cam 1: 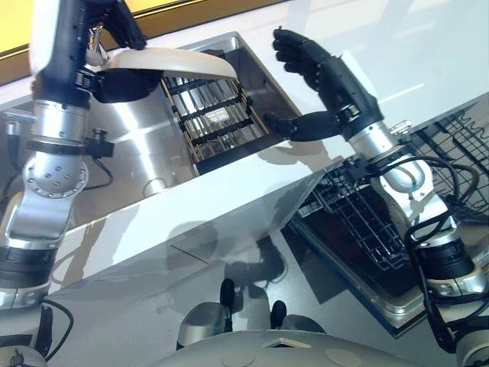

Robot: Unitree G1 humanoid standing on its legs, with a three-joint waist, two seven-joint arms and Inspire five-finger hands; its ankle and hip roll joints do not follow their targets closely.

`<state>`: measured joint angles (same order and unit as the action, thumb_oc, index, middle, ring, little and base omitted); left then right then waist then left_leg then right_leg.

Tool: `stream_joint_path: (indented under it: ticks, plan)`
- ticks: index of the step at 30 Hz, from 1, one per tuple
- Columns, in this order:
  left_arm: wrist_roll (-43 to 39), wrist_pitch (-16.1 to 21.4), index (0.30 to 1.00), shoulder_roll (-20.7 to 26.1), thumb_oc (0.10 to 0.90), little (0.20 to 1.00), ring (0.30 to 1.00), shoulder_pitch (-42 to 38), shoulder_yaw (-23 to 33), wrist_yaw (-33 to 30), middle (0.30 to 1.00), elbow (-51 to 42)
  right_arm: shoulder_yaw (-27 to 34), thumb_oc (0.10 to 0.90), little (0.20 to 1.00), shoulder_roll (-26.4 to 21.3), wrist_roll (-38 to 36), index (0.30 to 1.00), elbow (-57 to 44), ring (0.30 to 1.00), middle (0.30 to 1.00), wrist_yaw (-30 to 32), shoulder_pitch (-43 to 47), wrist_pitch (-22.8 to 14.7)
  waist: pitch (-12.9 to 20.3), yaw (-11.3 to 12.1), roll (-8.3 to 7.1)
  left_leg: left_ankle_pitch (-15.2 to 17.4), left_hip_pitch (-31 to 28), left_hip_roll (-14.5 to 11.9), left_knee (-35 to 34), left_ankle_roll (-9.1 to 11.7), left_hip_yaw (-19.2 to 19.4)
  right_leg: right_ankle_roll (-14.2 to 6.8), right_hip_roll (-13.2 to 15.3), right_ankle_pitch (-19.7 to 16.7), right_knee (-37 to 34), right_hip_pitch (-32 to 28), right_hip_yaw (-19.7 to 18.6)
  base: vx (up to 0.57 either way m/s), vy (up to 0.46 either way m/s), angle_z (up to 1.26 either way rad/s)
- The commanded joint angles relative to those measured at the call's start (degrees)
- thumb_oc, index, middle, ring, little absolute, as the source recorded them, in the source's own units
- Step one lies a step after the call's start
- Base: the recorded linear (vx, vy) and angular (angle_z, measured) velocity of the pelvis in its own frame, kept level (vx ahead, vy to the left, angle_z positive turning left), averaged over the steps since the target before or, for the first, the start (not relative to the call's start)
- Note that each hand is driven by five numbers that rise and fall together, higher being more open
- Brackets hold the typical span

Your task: Pick up plates and place into dishwasher.

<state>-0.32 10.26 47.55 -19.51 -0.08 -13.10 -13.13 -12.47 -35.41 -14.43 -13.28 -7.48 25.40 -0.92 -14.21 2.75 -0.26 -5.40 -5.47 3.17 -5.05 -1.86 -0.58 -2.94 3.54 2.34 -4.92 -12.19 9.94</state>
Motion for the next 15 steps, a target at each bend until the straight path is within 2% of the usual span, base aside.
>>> stream_joint_path:
  ticks: [1,5,10,11,12,13,15]
  plan:
    - [0.30,3.34,0.300,-1.49,0.100,0.200,0.300,-6.93,-2.10,-1.43,0.300,0.22,-2.17,0.800,0.900,2.66,-0.47,0.900,-1.92,0.900,0.900,3.78,7.02,-3.37,10.73,-0.65,0.52,7.68,-2.05,1.91,1.38,1.48,3.27,-1.07,-2.50,1.12,5.93,5.61,0.72,0.00,0.000,0.00]
    - [-1.92,2.97,0.300,-4.99,0.100,0.200,0.300,-8.46,-6.28,-0.51,0.300,0.48,-4.97,0.800,0.900,5.72,0.82,0.900,-0.75,0.900,0.900,6.65,9.17,-2.83,10.74,-0.63,0.55,7.82,-2.21,1.70,1.66,1.41,3.57,-0.88,-2.59,1.19,5.85,5.28,0.86,0.01,-0.004,0.00]
    - [-4.43,2.76,0.300,-8.28,0.100,0.200,0.300,-8.96,-8.99,1.28,0.300,-0.21,-6.39,0.800,0.900,7.84,2.62,0.900,-0.17,0.900,0.900,8.41,10.02,-2.12,10.71,-0.78,0.56,7.94,-2.44,1.64,1.73,1.34,3.76,-0.76,-2.67,1.11,5.69,5.11,0.76,0.01,-0.003,0.00]
    - [-4.32,2.66,0.300,-8.59,0.100,0.200,0.300,-9.00,-9.31,1.37,0.300,-0.40,-6.54,0.682,0.782,7.94,2.94,0.799,-0.14,0.799,0.799,8.95,10.02,-2.15,10.69,-0.83,0.56,7.94,-2.47,1.63,1.72,1.32,3.79,-0.72,-2.68,1.10,5.68,5.10,0.74,0.00,0.000,0.00]
    - [-4.59,2.63,0.300,-9.11,0.100,0.200,0.300,-9.06,-9.86,1.59,0.300,-0.52,-6.61,0.196,0.296,8.16,3.18,0.382,-0.03,0.382,0.382,9.66,10.00,-2.05,10.64,-0.89,0.55,7.97,-2.54,1.64,1.74,1.28,3.79,-0.71,-2.70,1.11,5.68,5.02,0.71,0.00,0.000,0.00]
    - [-4.53,2.52,0.300,-9.54,0.100,0.200,0.300,-9.24,-10.22,1.83,0.300,-0.52,-6.71,0.100,0.200,8.39,3.41,0.300,0.22,0.300,0.300,10.49,10.11,-2.18,10.58,-0.94,0.54,8.01,-2.63,1.65,1.72,1.27,3.86,-0.70,-2.72,1.11,5.64,4.93,0.70,0.00,0.000,0.00]
    - [-4.19,2.35,0.300,-10.20,0.100,0.200,0.300,-9.58,-10.99,1.96,0.300,-0.62,-6.54,0.100,0.200,8.79,5.12,0.300,0.83,0.300,0.300,11.77,10.31,-2.61,10.54,-1.10,0.56,8.04,-2.71,1.65,1.72,1.23,3.96,-0.67,-2.78,1.06,5.62,4.91,0.57,0.00,0.000,0.00]
